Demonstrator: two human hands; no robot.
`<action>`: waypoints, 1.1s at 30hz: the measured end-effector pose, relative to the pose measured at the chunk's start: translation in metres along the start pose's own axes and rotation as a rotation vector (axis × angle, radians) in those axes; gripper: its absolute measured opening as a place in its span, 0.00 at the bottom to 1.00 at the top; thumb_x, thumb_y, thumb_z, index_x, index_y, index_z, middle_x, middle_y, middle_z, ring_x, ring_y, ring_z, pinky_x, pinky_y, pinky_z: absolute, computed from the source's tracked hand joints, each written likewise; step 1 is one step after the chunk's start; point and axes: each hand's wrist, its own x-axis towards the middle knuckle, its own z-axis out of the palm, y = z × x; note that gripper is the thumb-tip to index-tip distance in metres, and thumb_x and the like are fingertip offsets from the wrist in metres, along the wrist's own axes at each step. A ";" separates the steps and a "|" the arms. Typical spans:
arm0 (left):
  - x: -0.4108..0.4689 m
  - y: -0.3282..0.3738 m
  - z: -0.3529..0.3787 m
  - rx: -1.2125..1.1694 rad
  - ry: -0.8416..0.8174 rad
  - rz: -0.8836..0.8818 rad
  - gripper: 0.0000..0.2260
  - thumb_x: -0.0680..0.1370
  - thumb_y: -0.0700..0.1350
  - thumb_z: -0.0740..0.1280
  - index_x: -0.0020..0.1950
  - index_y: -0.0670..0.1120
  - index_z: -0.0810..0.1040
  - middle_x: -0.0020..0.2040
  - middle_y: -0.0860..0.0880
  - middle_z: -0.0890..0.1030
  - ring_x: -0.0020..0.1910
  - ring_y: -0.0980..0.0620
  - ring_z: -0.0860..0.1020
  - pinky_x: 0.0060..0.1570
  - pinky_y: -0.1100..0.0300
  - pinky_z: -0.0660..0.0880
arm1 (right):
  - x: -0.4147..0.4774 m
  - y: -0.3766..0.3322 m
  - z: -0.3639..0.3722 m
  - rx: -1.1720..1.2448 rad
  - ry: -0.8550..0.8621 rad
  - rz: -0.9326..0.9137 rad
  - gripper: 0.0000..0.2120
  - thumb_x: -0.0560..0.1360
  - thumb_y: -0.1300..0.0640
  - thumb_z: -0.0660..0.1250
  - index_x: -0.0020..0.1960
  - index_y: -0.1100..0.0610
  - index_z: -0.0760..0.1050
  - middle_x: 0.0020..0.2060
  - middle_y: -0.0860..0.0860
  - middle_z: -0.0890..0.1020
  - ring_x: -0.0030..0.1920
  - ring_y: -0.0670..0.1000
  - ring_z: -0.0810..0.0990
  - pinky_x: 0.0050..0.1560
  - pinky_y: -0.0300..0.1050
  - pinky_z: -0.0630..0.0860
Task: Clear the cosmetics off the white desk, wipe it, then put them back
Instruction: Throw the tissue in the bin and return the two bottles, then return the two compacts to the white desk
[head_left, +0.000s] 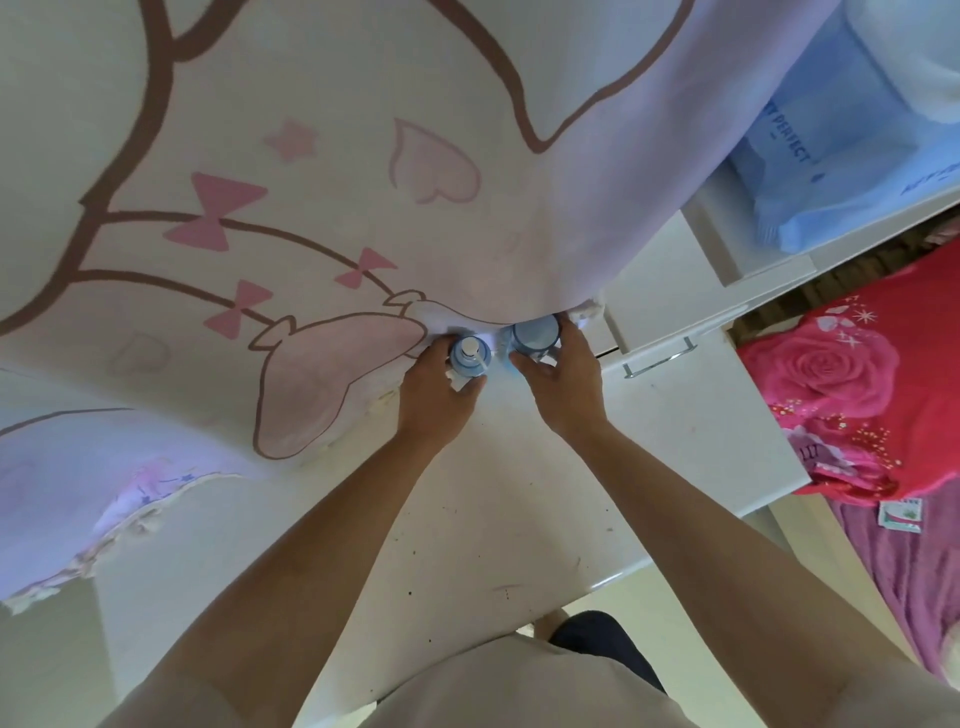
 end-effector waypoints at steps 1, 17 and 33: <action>0.001 0.001 0.000 0.005 0.000 0.007 0.22 0.71 0.44 0.76 0.63 0.48 0.76 0.58 0.50 0.81 0.53 0.55 0.78 0.53 0.63 0.74 | 0.001 0.000 0.000 -0.002 -0.001 0.000 0.30 0.72 0.50 0.75 0.70 0.51 0.68 0.61 0.47 0.79 0.57 0.51 0.80 0.58 0.51 0.79; -0.044 0.025 -0.034 0.299 0.061 -0.117 0.29 0.78 0.49 0.68 0.76 0.46 0.62 0.74 0.48 0.68 0.72 0.47 0.67 0.69 0.53 0.67 | -0.009 -0.003 -0.024 -0.048 -0.134 -0.049 0.32 0.73 0.55 0.74 0.73 0.52 0.65 0.64 0.52 0.77 0.61 0.55 0.78 0.61 0.53 0.76; -0.358 0.017 -0.171 0.647 0.849 -0.478 0.22 0.82 0.54 0.55 0.75 0.46 0.64 0.75 0.41 0.65 0.73 0.40 0.63 0.70 0.42 0.61 | -0.207 -0.112 0.048 -0.174 -0.410 -1.109 0.30 0.82 0.44 0.57 0.79 0.57 0.58 0.78 0.60 0.55 0.78 0.61 0.54 0.76 0.59 0.54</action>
